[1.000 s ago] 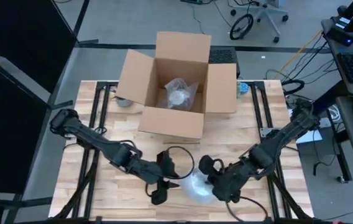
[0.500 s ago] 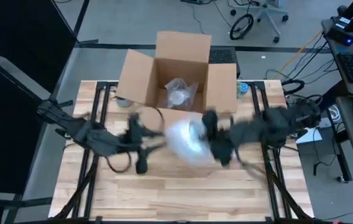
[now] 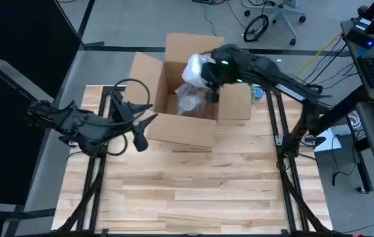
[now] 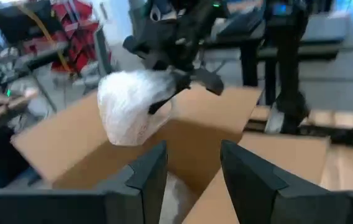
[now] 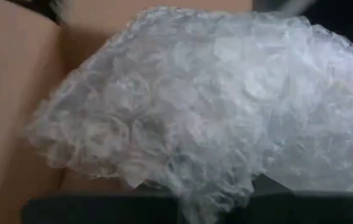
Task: Wrap mug
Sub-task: Put the wrapped orange mug into the brown box
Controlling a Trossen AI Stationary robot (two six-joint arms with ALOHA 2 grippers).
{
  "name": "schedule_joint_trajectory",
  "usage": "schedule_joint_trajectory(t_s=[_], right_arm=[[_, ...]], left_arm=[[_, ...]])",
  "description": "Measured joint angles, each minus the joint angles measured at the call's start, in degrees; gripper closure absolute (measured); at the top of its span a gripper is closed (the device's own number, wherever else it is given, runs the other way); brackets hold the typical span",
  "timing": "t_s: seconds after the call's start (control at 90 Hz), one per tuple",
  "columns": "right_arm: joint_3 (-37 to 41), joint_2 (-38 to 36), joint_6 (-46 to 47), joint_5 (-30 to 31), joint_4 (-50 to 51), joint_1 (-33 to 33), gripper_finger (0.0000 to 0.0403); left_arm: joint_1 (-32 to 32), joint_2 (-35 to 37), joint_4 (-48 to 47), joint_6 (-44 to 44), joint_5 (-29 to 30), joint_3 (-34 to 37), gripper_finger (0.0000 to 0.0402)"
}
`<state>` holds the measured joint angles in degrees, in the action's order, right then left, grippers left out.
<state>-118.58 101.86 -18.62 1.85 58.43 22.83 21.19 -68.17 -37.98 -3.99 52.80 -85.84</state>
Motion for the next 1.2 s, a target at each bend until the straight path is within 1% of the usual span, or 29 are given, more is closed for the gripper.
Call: schedule_joint_trajectory(t_s=[0.089,0.178,0.267,0.378,0.511,0.556,0.611,0.678,0.844,0.989,1.089,1.2], right_arm=[[0.0,4.5,1.7,-2.1,3.0,1.3,0.0386],[0.0,9.7,2.9,-2.5,5.3,1.6,0.0386],[0.0,14.6,4.3,-2.3,8.3,1.9,0.0386],[-0.4,18.3,4.3,-1.0,10.2,1.8,0.0386],[-0.2,21.3,5.6,2.0,11.1,2.1,0.0385],[-0.1,21.6,6.9,2.1,11.6,2.2,0.0379],[-0.1,21.5,8.0,1.1,11.3,2.1,0.0361],[-0.1,21.5,8.2,-0.6,11.1,2.1,0.0331],[0.0,21.6,10.0,-2.2,11.0,2.2,0.0238],[0.0,21.2,10.2,-2.2,11.3,2.2,0.0162],[0.2,19.4,9.7,-2.5,12.2,2.2,0.0128],[0.3,15.1,8.8,-2.9,13.2,2.2,0.0109]], left_arm=[[-1.2,-0.8,-5.4,-4.2,0.0,0.0,0.0263],[-1.8,-1.8,-8.5,-7.7,0.0,1.0,0.0263],[-2.1,-2.3,-8.8,-8.9,0.0,2.5,0.0263],[-2.1,-3.2,-9.1,-9.2,0.0,3.0,0.0263],[-2.1,-4.3,-9.1,-9.2,-0.1,3.0,0.0263],[-2.1,-4.3,-9.1,-9.2,-0.1,3.0,0.0263],[-2.1,-4.3,-9.1,-9.2,-0.1,3.0,0.0263],[-2.1,-4.2,-9.1,-9.2,-0.1,3.0,0.0263],[-2.1,-4.3,-9.1,-9.2,-0.2,3.0,0.0263],[-2.0,-4.2,-9.1,-9.2,-0.8,3.0,0.0263],[-2.1,-4.2,-9.1,-9.2,-1.7,3.0,0.0263],[-2.1,-4.2,-9.1,-9.2,-1.8,3.0,0.0263]])
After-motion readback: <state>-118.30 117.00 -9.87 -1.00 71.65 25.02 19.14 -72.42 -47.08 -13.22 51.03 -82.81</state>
